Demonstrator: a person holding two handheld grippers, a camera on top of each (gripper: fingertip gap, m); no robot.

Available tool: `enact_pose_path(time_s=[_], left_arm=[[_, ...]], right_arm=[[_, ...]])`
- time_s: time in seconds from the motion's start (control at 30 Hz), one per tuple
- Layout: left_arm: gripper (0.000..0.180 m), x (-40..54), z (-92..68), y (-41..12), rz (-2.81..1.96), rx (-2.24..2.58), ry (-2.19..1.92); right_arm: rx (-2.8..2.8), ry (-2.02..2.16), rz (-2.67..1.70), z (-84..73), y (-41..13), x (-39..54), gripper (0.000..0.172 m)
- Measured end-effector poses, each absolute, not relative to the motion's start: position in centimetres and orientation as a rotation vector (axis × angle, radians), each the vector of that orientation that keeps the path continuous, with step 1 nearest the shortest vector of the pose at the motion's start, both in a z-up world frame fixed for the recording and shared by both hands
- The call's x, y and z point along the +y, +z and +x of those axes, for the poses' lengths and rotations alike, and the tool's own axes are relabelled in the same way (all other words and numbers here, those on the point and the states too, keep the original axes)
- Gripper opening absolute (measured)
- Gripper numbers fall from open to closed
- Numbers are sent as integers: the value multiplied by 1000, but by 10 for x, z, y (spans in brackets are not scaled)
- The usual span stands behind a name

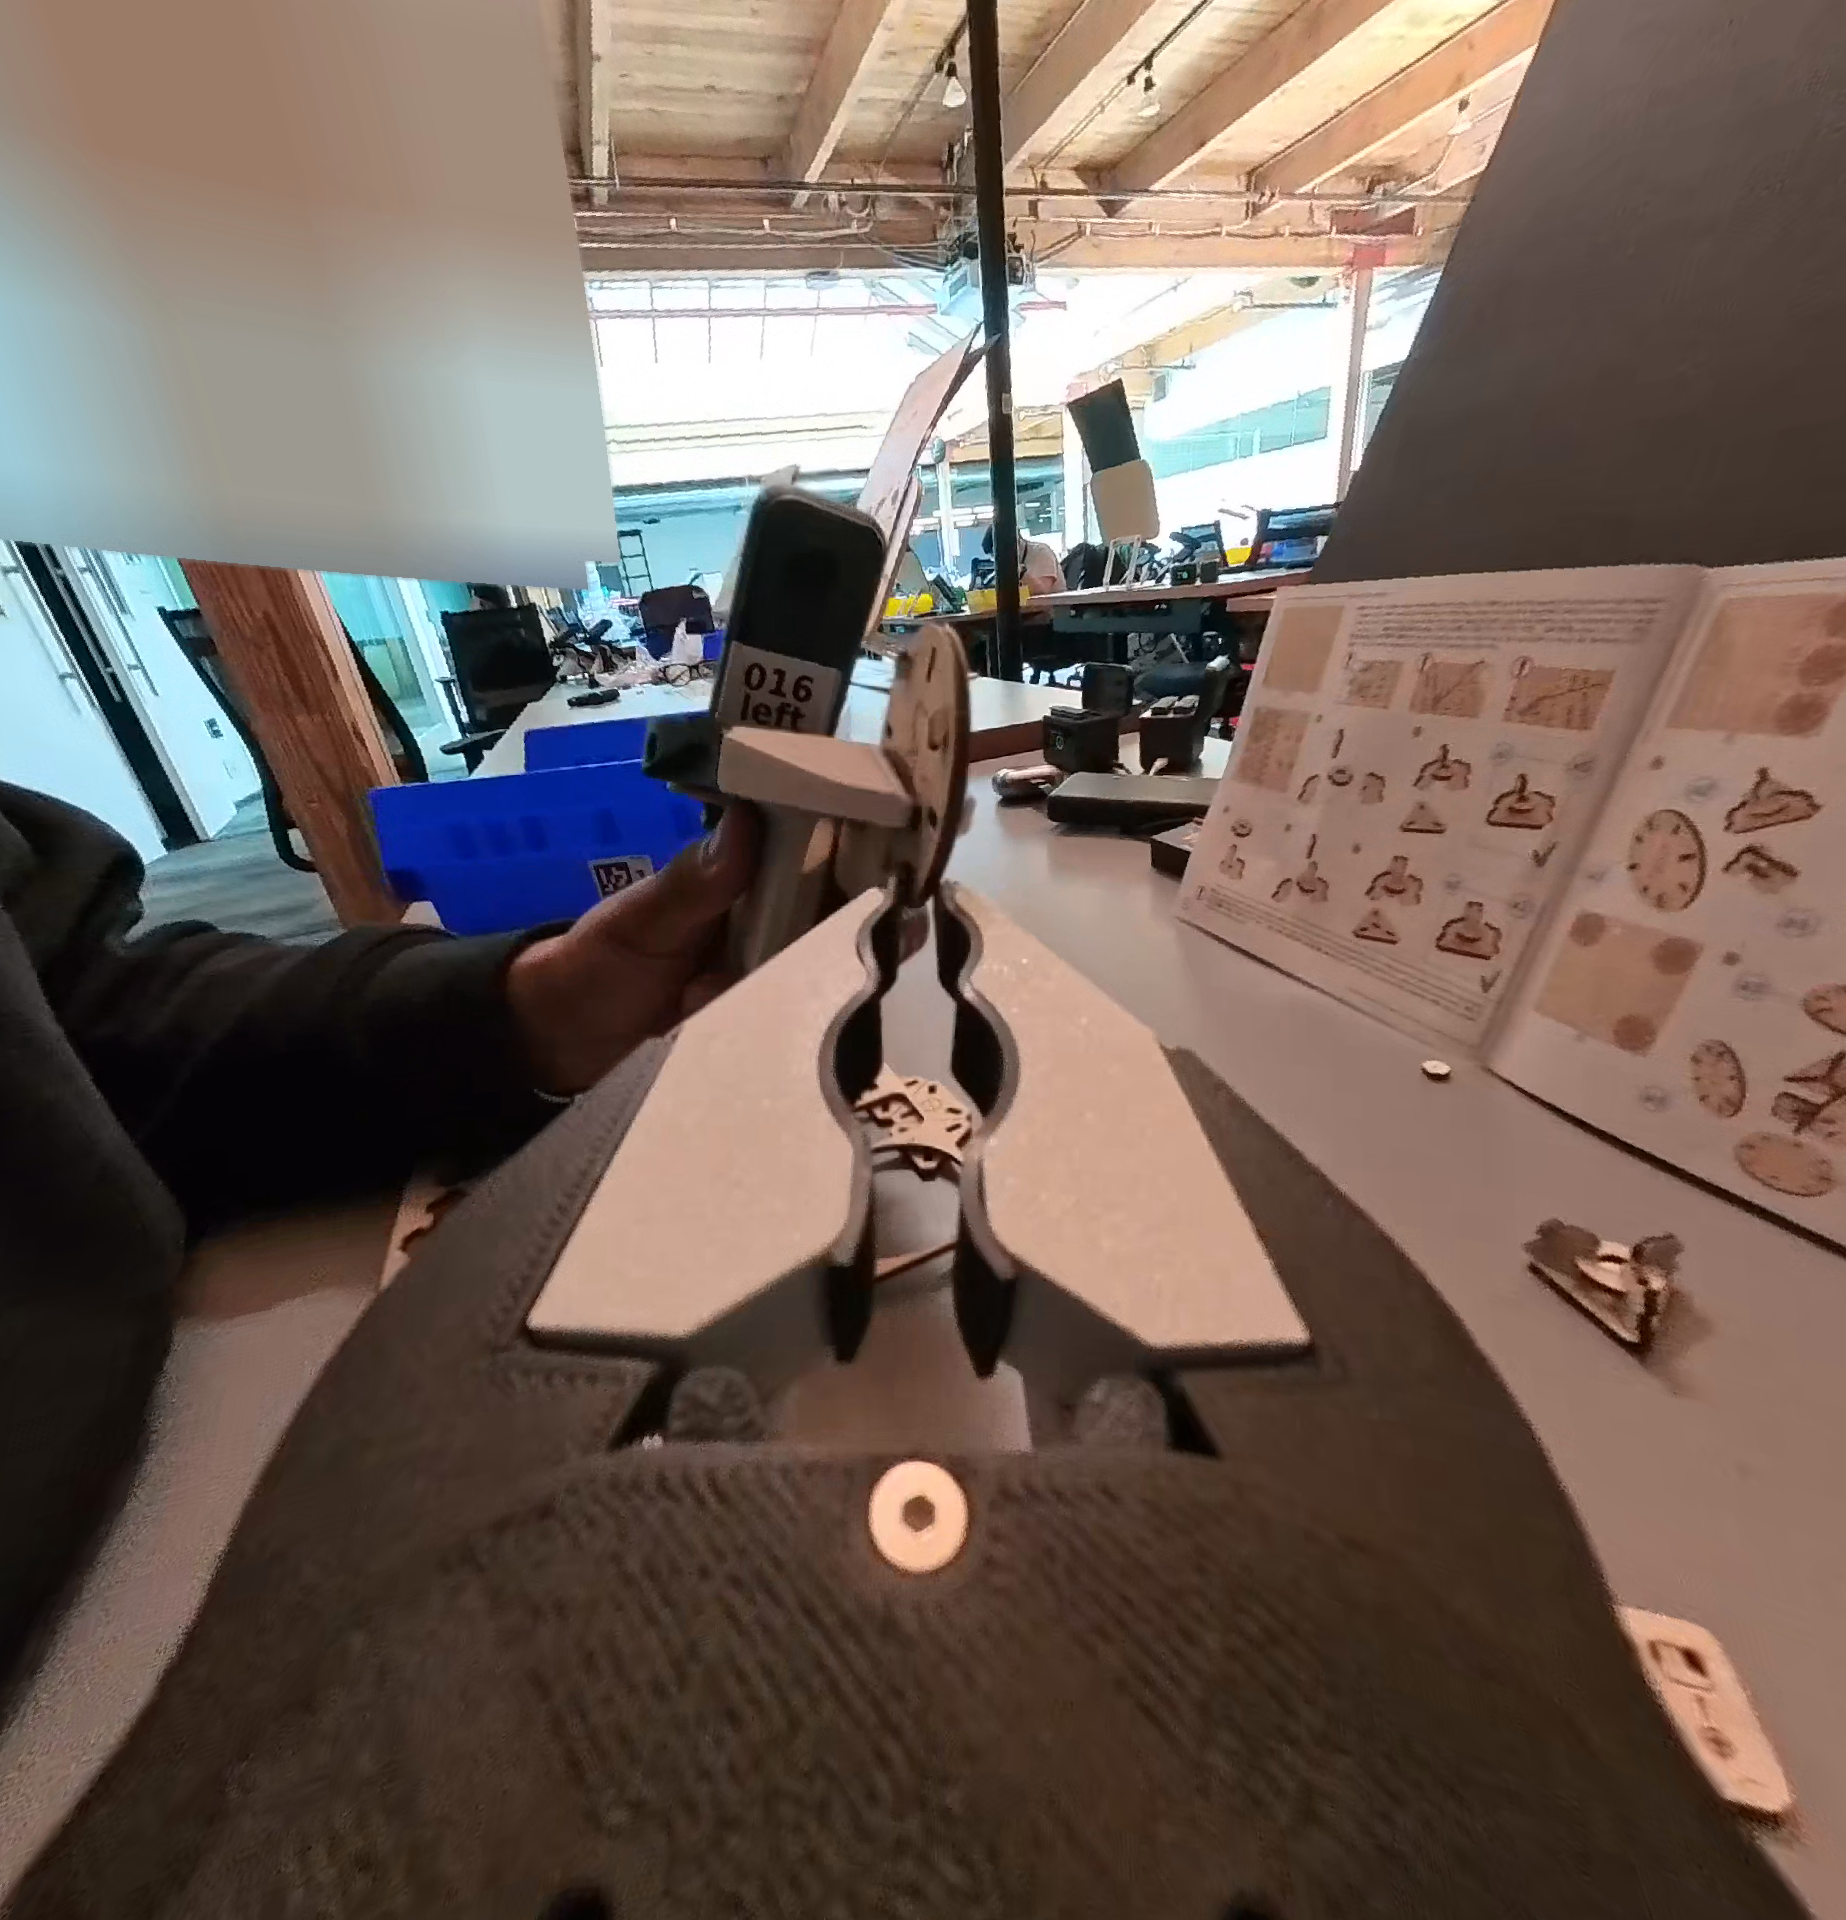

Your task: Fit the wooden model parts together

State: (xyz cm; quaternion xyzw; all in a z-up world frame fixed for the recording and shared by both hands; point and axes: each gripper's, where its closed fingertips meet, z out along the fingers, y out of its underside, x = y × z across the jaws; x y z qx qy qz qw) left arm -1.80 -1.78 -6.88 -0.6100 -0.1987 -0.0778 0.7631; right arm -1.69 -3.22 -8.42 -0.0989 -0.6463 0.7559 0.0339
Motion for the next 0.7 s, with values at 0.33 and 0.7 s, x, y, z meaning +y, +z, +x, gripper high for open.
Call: enact_pose_path(time_s=[0.33,0.7], left_arm=[[19,-20,-15,-69,-1325,-404,-228],[1,-30,-11,-62,-1334,-351,-215]], right_arm=[[-1948,2287,-204,-13,-76,-28,0],[-2222,2554,-345,-8,-80,-24,0]])
